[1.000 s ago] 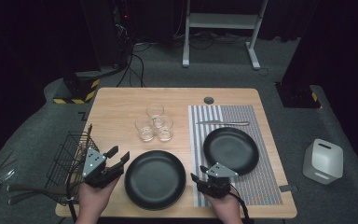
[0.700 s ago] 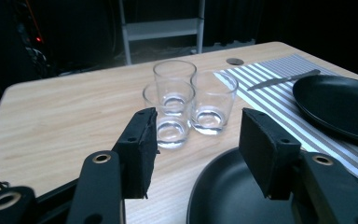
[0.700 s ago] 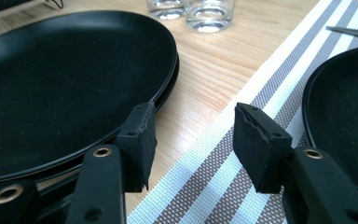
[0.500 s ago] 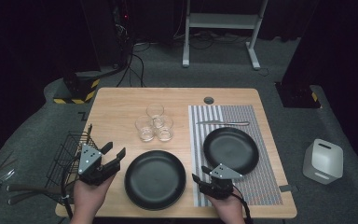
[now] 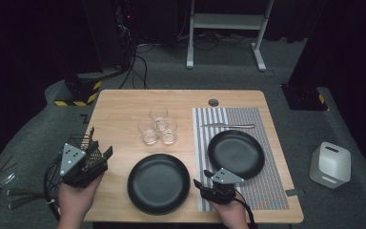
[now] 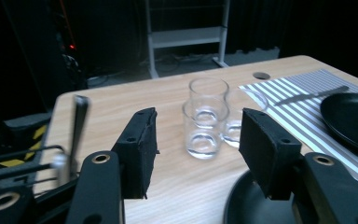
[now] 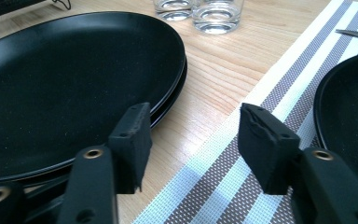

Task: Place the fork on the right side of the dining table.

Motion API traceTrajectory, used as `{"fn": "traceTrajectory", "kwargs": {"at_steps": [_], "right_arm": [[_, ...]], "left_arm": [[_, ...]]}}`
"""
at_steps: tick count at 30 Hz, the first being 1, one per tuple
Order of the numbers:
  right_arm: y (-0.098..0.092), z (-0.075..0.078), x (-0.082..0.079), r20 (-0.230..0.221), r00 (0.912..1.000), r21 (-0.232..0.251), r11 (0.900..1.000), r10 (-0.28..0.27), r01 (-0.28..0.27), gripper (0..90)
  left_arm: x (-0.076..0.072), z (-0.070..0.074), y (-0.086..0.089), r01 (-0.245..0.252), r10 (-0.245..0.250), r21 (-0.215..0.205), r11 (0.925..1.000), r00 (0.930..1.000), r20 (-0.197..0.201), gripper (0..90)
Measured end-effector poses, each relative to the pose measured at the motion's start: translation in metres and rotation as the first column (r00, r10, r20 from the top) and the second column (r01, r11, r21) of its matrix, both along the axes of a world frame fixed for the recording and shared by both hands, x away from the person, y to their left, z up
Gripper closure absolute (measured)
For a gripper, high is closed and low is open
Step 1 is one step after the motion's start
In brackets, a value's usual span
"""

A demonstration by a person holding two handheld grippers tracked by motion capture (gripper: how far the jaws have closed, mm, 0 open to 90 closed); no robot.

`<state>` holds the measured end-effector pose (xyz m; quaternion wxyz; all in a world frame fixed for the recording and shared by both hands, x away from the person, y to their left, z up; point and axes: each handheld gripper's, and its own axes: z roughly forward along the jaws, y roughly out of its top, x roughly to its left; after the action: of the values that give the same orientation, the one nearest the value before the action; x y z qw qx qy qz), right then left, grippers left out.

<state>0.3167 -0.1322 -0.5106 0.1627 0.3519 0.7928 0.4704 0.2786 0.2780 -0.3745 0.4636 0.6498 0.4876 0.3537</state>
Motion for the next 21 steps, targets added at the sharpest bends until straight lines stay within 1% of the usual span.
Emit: {"fn": "traceTrajectory", "kwargs": {"at_steps": [5, 11, 18, 20, 21], "right_arm": [[-0.002, 0.0, 0.0, 0.0, 1.0, 0.003, 1.0, -0.006, 0.006, 41.5], [-0.003, -0.001, 0.0, 0.001, 0.9999, 0.004, 1.0, -0.017, 0.017, 39.7], [-0.004, -0.002, -0.001, -0.005, 0.9997, 0.002, 1.0, -0.022, 0.022, 39.4], [-0.005, -0.002, 0.0, -0.011, 0.9996, -0.001, 1.0, -0.026, 0.026, 39.2], [-0.005, -0.002, 0.0, -0.013, 0.9996, -0.002, 1.0, -0.026, 0.026, 39.2]], "left_arm": [[-0.002, 0.008, 0.015, -0.03, 0.03, -0.005, 0.9995, 0.9995, 0.012, 46.5], [-0.003, 0.012, 0.03, -0.063, 0.063, -0.015, 0.9979, 0.9978, 0.021, 46.2], [0.002, 0.012, 0.046, -0.09, 0.09, -0.016, 0.9958, 0.9959, 0.005, 46.3], [0.004, 0.012, 0.049, -0.088, 0.088, -0.011, 0.9961, 0.9962, 0.001, 46.3], [0.005, 0.012, 0.051, -0.089, 0.089, -0.015, 0.9959, 0.996, 0.004, 46.2]]}}
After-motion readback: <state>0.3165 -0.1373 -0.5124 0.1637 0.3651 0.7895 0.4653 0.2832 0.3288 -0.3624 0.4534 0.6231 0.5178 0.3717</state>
